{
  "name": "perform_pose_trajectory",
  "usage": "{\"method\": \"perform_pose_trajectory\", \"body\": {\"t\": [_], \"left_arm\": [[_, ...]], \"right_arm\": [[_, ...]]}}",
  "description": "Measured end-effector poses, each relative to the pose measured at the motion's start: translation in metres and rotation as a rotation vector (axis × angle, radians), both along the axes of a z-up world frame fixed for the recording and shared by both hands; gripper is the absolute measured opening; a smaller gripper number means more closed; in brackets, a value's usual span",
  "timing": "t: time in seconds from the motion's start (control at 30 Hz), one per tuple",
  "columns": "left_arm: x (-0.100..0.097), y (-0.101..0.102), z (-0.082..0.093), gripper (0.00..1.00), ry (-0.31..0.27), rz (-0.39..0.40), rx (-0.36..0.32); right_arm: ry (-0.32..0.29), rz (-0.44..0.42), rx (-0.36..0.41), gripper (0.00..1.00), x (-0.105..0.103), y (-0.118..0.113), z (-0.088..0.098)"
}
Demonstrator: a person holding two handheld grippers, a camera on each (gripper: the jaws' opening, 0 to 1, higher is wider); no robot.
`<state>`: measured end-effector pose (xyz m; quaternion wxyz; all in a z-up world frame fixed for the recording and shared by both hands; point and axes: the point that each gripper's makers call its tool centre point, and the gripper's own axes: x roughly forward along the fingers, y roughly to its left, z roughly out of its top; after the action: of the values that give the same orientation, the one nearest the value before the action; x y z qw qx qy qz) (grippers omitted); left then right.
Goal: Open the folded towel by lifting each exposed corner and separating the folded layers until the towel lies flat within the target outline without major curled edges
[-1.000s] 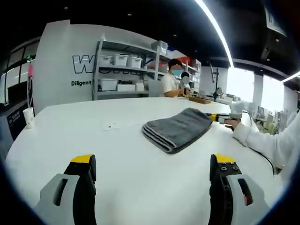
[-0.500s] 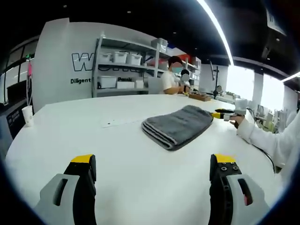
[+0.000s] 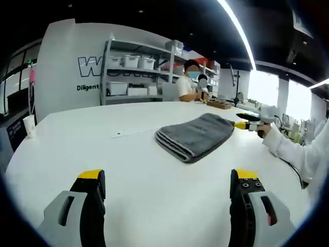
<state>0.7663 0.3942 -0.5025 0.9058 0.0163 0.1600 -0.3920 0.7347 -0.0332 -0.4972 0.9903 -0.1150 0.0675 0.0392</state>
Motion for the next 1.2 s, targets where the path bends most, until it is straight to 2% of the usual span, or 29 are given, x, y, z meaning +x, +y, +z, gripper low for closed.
{"method": "perform_pose_trajectory", "body": {"t": [0.17, 0.73, 1.0, 1.2], "left_arm": [[0.001, 0.0, 0.001, 1.0, -0.001, -0.002, -0.001], [0.004, 0.002, -0.001, 1.0, 0.007, 0.002, -0.001], [0.003, 0.002, 0.0, 1.0, 0.005, 0.003, -0.001], [0.004, 0.001, 0.001, 1.0, 0.003, 0.0, -0.003]], "right_arm": [[0.016, 0.014, -0.009, 0.99, 0.001, 0.007, -0.003], [0.056, 0.032, 0.001, 0.99, 0.002, 0.01, -0.013], [0.067, 0.048, -0.061, 0.99, 0.003, 0.022, -0.015], [0.079, 0.067, -0.072, 0.99, 0.003, 0.032, -0.016]]}}
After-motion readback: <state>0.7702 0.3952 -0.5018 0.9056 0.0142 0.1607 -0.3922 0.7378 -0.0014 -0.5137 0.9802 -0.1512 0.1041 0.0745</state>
